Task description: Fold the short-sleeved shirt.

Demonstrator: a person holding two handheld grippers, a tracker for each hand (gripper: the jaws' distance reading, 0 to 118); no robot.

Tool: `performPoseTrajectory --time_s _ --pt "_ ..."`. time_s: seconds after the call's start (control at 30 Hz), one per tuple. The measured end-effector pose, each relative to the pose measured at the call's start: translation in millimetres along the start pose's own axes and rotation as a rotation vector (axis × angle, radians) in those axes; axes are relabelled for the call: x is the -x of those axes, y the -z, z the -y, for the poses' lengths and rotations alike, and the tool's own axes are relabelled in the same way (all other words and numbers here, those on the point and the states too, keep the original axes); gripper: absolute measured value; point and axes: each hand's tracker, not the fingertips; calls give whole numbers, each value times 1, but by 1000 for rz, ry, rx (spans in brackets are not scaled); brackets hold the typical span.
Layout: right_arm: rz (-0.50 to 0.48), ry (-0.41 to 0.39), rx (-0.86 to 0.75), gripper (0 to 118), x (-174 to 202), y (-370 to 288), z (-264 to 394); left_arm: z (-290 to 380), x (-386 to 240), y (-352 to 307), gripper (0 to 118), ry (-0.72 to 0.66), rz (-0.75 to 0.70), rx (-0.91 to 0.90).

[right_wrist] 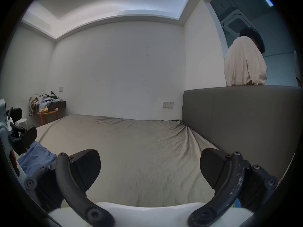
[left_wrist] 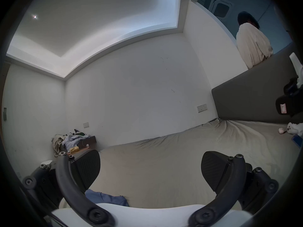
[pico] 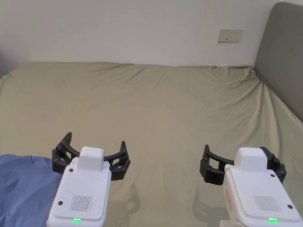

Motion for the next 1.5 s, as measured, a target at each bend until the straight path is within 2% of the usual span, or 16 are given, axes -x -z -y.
performPoseTrajectory --time_s 0.33,1.3,1.33,1.37,1.4,1.43,1.47,1.5 --pt "0 -56 -18 118 6 -4 -4 0 10 1 118 -70 5 10" --pt "9 -47 -22 118 2 -7 -9 1 14 4 116 -100 1 24" --pt "13 -53 -22 115 2 -7 -9 1 14 4 108 -105 3 21" --pt "22 -59 -20 99 3 -8 -10 1 14 3 83 -113 9 19" --pt "31 -63 -18 79 4 -9 -10 -1 15 1 54 -121 20 20" --pt "39 -64 -19 50 4 -9 -10 -2 14 0 20 -124 19 23" --pt "41 -66 -16 12 4 -9 -10 -3 13 1 0 -124 15 30" --pt "57 -73 -13 1 4 -8 -10 -2 12 2 0 -122 10 36"
